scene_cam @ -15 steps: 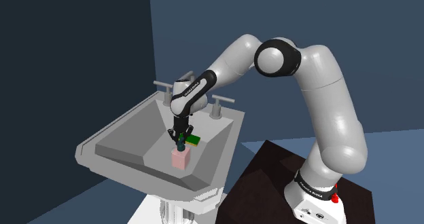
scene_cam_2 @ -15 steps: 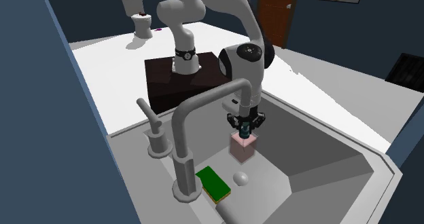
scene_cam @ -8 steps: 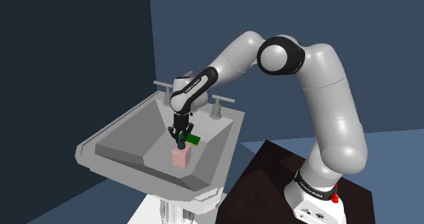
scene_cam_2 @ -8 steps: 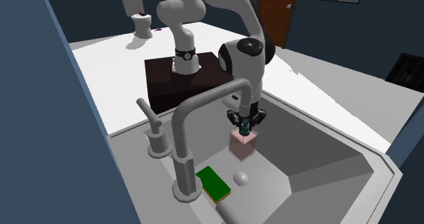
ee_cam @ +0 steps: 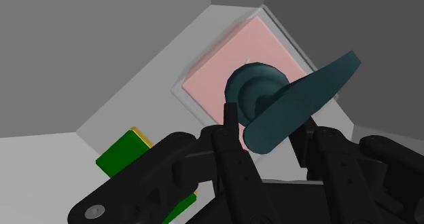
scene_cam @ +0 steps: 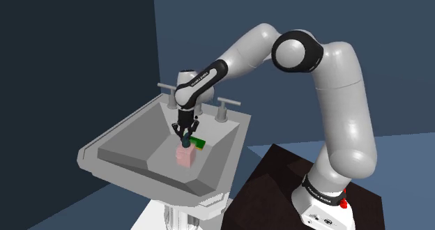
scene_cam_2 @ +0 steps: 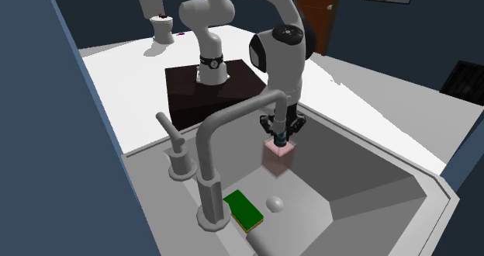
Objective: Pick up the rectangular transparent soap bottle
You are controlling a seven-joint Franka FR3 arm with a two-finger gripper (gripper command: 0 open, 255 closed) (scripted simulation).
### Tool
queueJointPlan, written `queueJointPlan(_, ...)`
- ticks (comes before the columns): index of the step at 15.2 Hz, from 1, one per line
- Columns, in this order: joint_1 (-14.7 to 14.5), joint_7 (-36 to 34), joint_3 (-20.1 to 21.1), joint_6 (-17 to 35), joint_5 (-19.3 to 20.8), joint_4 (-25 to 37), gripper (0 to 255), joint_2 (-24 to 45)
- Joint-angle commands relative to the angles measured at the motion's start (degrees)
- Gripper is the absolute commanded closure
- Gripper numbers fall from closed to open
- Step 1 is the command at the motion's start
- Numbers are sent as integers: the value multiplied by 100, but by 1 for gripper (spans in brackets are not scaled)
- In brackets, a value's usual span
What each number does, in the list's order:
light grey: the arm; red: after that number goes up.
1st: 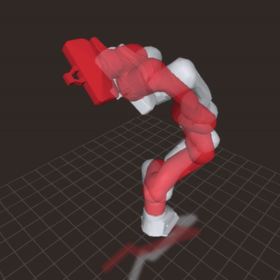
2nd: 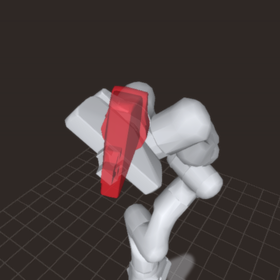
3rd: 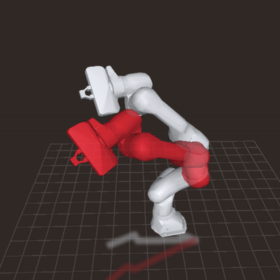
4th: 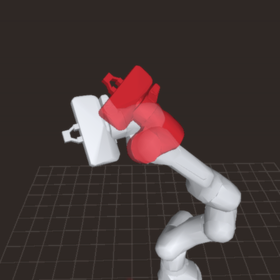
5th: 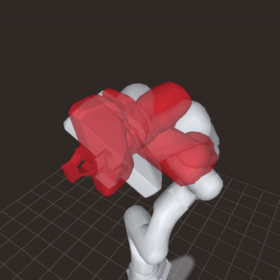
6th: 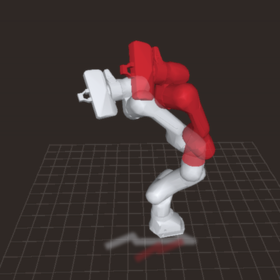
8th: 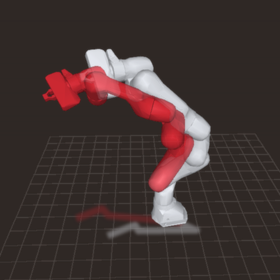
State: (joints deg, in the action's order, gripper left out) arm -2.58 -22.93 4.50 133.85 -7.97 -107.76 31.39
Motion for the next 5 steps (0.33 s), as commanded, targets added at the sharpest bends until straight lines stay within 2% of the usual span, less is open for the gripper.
queueJointPlan(1, 2, -15, 0, -115, 3, -9, 255, -123)
queueJointPlan(5, 4, -31, -1, -234, 7, -6, 255, -240)
